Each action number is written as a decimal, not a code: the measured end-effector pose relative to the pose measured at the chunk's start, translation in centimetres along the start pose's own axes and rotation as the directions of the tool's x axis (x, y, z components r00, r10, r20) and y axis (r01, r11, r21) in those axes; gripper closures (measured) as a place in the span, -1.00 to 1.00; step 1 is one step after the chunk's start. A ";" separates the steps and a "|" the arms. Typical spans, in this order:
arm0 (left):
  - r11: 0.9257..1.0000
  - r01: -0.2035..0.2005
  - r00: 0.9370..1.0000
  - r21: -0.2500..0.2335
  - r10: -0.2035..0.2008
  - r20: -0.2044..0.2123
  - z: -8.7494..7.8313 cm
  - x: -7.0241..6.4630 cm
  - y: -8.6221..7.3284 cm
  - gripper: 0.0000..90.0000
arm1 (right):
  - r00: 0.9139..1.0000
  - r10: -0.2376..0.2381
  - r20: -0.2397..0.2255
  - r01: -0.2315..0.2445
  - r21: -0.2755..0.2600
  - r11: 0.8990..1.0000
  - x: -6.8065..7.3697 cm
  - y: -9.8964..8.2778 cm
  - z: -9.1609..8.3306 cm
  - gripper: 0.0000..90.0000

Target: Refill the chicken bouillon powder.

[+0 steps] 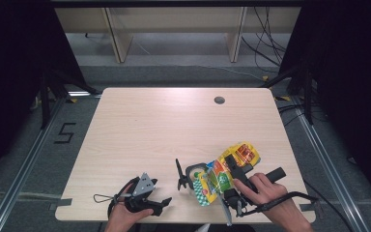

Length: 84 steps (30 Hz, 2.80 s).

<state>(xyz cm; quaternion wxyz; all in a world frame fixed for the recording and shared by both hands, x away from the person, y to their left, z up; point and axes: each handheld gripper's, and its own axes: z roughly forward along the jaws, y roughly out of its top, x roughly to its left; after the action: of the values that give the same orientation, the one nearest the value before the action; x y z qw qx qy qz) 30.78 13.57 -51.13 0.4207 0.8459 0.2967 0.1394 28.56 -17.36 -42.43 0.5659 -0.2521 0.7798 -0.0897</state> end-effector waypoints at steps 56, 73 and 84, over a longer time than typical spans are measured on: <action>1.000 0.006 1.000 0.000 -0.006 -0.001 -0.1 0.2 -0.1 -0.61 | 0.999 -0.035 0.016 0.035 -0.007 0.999 -0.3 -0.3 -0.1 -0.03; 1.000 0.020 1.000 -0.006 -0.020 0.002 0.0 0.2 0.0 -0.61 | 1.000 -0.008 0.013 0.008 -0.024 1.000 -0.3 0.1 -0.4 -0.03; 1.000 0.012 1.000 -0.008 -0.012 0.001 -0.1 0.2 0.0 -0.61 | 1.000 -0.020 0.019 0.021 -0.029 0.999 -0.3 0.2 -0.4 -0.03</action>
<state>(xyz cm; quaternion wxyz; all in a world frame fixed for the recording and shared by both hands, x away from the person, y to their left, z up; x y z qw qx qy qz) 30.87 13.73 -51.06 0.4248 0.8426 0.3009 0.1378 28.18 -17.13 -42.06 0.5685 -0.2692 0.7731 -0.0818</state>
